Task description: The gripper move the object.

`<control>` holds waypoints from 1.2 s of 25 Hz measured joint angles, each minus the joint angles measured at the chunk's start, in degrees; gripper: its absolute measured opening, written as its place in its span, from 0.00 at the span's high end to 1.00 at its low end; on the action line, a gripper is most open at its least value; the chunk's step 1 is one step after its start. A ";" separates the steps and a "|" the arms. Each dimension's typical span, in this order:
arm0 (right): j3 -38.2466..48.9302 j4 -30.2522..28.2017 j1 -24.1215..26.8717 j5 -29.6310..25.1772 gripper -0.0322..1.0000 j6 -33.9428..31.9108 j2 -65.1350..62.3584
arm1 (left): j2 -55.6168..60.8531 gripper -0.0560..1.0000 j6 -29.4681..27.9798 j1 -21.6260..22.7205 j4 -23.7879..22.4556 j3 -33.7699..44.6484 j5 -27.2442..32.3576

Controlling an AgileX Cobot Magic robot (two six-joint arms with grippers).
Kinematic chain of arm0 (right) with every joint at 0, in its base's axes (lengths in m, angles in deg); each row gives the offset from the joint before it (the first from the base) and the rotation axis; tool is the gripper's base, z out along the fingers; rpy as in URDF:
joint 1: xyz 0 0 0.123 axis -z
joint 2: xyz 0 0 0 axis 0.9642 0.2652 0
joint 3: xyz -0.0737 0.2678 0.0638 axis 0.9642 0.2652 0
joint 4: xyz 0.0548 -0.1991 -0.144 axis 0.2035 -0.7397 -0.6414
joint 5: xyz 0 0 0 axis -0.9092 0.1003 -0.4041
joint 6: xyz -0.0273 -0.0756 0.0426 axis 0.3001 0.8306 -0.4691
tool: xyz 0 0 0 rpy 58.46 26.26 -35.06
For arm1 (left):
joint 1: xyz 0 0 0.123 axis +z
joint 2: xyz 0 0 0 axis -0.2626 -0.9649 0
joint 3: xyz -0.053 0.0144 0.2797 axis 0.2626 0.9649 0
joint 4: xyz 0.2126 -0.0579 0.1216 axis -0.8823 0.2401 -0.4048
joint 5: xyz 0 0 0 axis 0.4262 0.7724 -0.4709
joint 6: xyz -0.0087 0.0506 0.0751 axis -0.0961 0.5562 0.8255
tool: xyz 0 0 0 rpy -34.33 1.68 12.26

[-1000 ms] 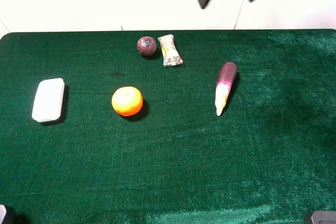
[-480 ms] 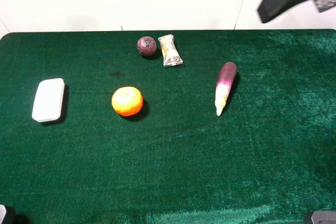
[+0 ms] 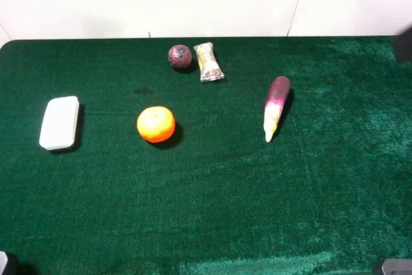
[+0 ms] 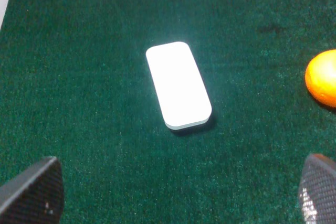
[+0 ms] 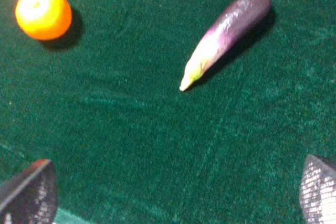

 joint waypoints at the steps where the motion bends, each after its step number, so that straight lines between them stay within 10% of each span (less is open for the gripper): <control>1: 1.40 -0.07 0.00 0.00 0.30 0.00 -1.44 | 0.00 0.09 0.00 0.00 0.00 0.00 0.00; 19: 23.72 -0.87 27.76 4.99 0.30 0.00 -34.92 | 0.00 0.09 0.00 0.00 0.00 0.00 0.00; 30: 31.39 -2.76 32.47 10.81 0.30 0.25 -47.92 | 0.00 0.09 0.00 0.00 0.00 0.00 0.00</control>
